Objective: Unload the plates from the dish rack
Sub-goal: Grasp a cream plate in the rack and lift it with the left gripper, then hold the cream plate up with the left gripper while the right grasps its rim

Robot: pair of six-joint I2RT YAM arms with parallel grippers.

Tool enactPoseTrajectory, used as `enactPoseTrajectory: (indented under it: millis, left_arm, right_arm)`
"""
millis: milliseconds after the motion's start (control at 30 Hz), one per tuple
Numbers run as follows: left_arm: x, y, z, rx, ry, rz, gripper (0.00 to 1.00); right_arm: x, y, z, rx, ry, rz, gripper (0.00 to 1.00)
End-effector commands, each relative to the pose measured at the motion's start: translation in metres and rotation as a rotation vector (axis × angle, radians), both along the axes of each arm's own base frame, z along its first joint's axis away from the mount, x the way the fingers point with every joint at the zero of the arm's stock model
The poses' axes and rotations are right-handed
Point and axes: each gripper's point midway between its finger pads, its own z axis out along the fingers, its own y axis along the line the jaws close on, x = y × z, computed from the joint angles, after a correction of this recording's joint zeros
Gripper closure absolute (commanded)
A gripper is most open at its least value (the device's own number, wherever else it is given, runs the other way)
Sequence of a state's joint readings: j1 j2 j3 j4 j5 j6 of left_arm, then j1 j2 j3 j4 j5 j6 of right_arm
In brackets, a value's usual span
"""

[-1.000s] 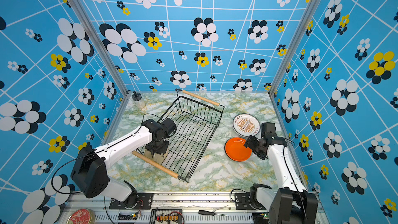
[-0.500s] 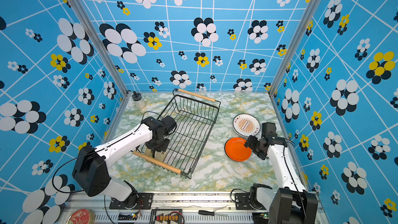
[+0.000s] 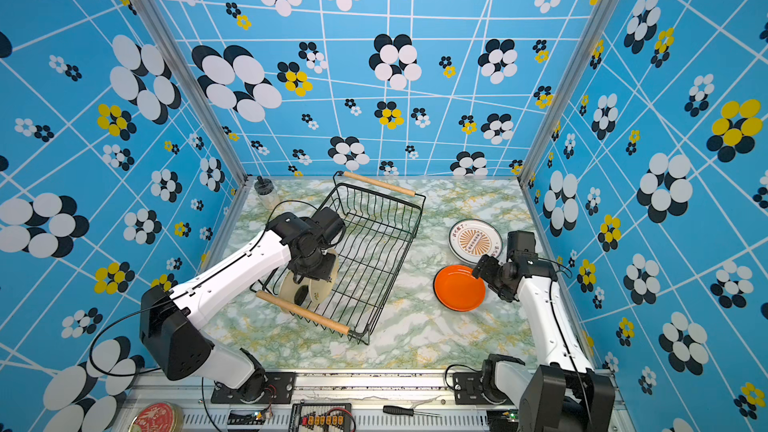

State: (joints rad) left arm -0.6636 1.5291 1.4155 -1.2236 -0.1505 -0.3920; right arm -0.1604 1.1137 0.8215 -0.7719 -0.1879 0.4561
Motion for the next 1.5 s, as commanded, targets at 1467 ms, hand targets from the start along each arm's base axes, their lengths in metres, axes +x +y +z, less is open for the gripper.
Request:
enactPoseTrajectory:
  millis: [1467]
  left_arm:
    - [0.048, -0.202, 0.18, -1.156, -0.316, 0.189, 1.0]
  right_arm:
    - [0.052, 0.168, 0.201, 0.872, -0.555, 0.355, 0.44]
